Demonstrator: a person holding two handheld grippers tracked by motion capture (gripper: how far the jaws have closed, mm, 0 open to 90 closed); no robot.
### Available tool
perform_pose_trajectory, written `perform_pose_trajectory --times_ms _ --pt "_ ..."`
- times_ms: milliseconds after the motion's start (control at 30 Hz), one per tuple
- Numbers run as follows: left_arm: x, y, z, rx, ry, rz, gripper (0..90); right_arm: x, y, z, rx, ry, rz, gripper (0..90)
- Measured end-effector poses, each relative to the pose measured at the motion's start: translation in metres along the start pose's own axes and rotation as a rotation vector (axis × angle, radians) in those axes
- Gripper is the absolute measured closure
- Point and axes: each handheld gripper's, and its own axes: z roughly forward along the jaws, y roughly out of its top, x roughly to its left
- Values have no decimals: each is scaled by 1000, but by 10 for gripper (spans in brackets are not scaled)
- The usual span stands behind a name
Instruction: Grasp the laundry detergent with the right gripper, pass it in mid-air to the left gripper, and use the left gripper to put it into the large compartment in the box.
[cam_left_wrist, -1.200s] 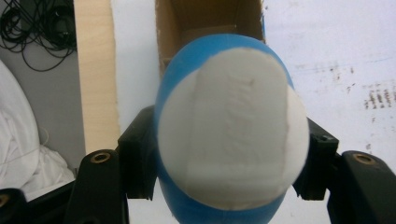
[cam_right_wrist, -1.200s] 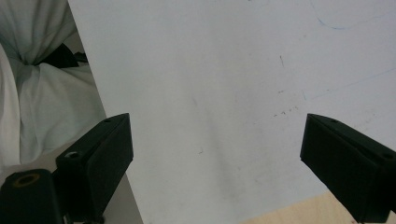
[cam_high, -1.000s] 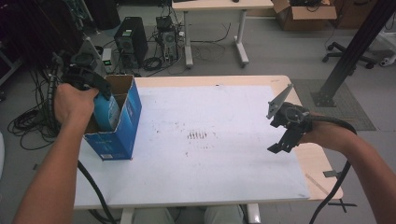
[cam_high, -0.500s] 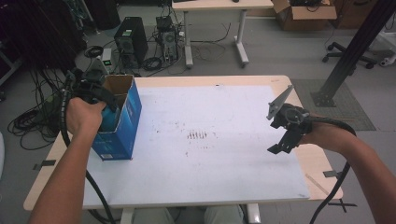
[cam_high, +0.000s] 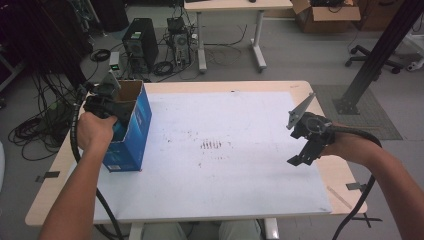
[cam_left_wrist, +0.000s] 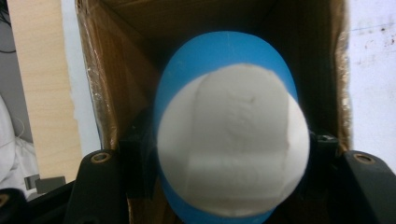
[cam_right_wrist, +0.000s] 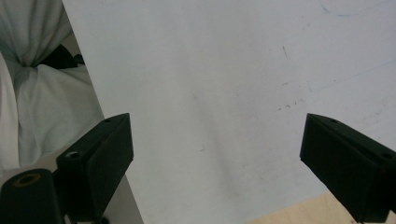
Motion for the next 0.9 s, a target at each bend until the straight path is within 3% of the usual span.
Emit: perform_pose_trajectory --times_ms 767,900 --pt "1 0 5 -3 -12 30 372 3 -3 2 5 3 12 93" --pt "2 -1 1 -9 -12 24 337 4 -4 2 4 4 11 94"
